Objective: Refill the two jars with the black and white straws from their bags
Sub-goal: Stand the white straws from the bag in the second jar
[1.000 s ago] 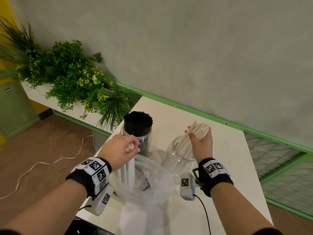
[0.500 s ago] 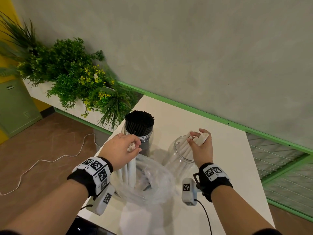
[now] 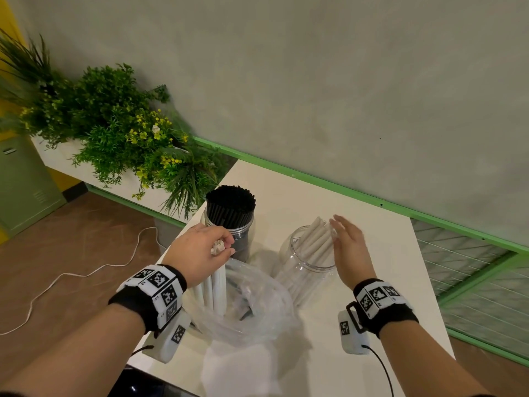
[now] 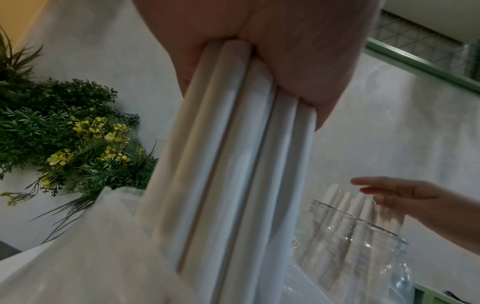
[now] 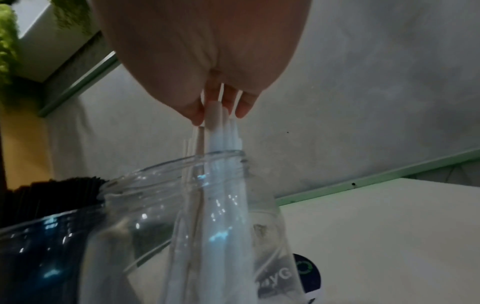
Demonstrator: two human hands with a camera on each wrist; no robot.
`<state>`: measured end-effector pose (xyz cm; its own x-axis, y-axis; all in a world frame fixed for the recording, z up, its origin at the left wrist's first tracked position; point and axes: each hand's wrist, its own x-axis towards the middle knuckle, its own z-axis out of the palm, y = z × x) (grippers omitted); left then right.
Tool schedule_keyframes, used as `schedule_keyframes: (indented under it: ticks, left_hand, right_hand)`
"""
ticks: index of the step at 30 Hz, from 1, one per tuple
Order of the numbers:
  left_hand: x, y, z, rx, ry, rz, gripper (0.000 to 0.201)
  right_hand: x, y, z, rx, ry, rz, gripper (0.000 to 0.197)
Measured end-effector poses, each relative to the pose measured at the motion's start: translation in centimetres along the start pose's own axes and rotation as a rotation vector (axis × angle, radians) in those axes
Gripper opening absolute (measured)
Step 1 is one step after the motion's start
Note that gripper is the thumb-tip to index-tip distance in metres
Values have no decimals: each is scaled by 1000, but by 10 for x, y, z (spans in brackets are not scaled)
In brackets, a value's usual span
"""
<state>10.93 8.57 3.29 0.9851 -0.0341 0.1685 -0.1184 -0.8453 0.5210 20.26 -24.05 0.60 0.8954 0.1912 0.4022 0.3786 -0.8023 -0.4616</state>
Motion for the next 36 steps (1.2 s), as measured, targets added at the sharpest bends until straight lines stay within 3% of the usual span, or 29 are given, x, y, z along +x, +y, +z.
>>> schedule_keyframes:
  ticks: [2, 6, 10, 15, 19, 22, 25, 31, 34, 36]
  left_hand:
    - [0, 0, 0, -2, 0, -4, 6]
    - [-1, 2, 1, -3, -4, -1, 6]
    - [-1, 3, 1, -6, -4, 0, 6]
    - [0, 3, 3, -19, -2, -12, 6]
    - [1, 2, 3, -21, 5, -23, 7]
    - [0, 1, 3, -20, 3, -23, 8]
    - [0, -1, 3, -25, -13, -19, 16]
    - [1, 0, 3, -27, -21, -16, 14]
    - [1, -2, 2, -19, -28, -10, 19]
    - [1, -2, 2, -16, -35, -8, 18]
  right_hand:
    - [-4, -1, -1, 75, -137, 71, 40]
    - [-3, -4, 1, 98, -107, 86, 67]
    - [14, -8, 10, 66, -200, 73, 83]
    - [35, -16, 28, -92, -209, -11, 64]
    - [35, -18, 42, -62, 67, -145, 28]
    - [42, -14, 38, -58, 169, -231, 18]
    - [58, -5, 24, -63, 177, -230, 19]
    - [57, 7, 19, -97, -27, -169, 36]
    - [56, 7, 17, -85, -3, -157, 44]
    - [55, 4, 14, -144, 46, -225, 44]
